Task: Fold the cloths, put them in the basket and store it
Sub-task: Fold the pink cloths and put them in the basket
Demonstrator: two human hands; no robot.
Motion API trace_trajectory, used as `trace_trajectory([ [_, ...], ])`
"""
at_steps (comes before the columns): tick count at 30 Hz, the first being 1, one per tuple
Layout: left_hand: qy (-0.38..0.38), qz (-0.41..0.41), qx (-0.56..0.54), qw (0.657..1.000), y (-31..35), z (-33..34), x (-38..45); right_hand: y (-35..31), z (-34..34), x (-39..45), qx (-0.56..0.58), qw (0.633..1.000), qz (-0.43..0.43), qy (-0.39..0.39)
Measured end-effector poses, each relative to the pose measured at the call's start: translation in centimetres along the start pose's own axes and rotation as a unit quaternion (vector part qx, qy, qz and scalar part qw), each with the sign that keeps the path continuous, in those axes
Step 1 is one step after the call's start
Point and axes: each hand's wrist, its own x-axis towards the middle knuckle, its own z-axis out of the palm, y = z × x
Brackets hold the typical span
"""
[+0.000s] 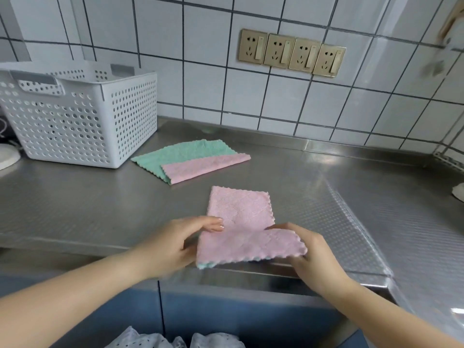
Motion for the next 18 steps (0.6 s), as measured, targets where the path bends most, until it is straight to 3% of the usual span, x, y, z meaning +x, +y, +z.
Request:
trace_trajectory([
  [3, 0.091, -0.105, -0.167, 0.976, 0.9, 0.1, 2.5, -1.1, 0.3, 2.7, 0.081, 0.990, 0.092, 0.072],
  [5, 0.139, -0.135, -0.222, 0.955, 1.1, 0.1, 4.4, -1.2, 0.8, 4.9, 0.118, 0.979, 0.135, 0.099],
  [10, 0.136, -0.226, -0.181, 0.947, -0.9, 0.8, 7.3, 1.0, 2.3, 9.1, 0.095, 0.963, 0.237, 0.087],
  [18, 0.091, -0.263, -0.126, 0.952, -2.8, 1.3, 9.1, 2.4, 2.8, 11.0, -0.010, 0.959, 0.281, 0.031],
])
